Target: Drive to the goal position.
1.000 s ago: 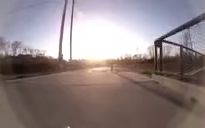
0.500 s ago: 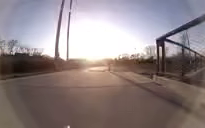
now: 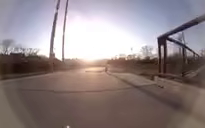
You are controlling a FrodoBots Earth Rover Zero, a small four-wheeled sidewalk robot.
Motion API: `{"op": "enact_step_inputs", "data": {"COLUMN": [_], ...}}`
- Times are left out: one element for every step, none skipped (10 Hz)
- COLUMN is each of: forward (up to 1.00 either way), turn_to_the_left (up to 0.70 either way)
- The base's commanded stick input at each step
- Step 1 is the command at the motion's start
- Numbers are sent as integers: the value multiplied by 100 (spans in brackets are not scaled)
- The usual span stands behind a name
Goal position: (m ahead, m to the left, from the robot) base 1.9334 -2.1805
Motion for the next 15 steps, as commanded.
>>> {"op": "enact_step_inputs", "data": {"forward": [70,70,70,70,70,70,70,70,70,70,70,70,70,70,70], "turn_to_the_left": [-14,-14,-14,-14,-14,-14,-14,-14,-14,-14,-14,-14,-14,-14,-14]}}
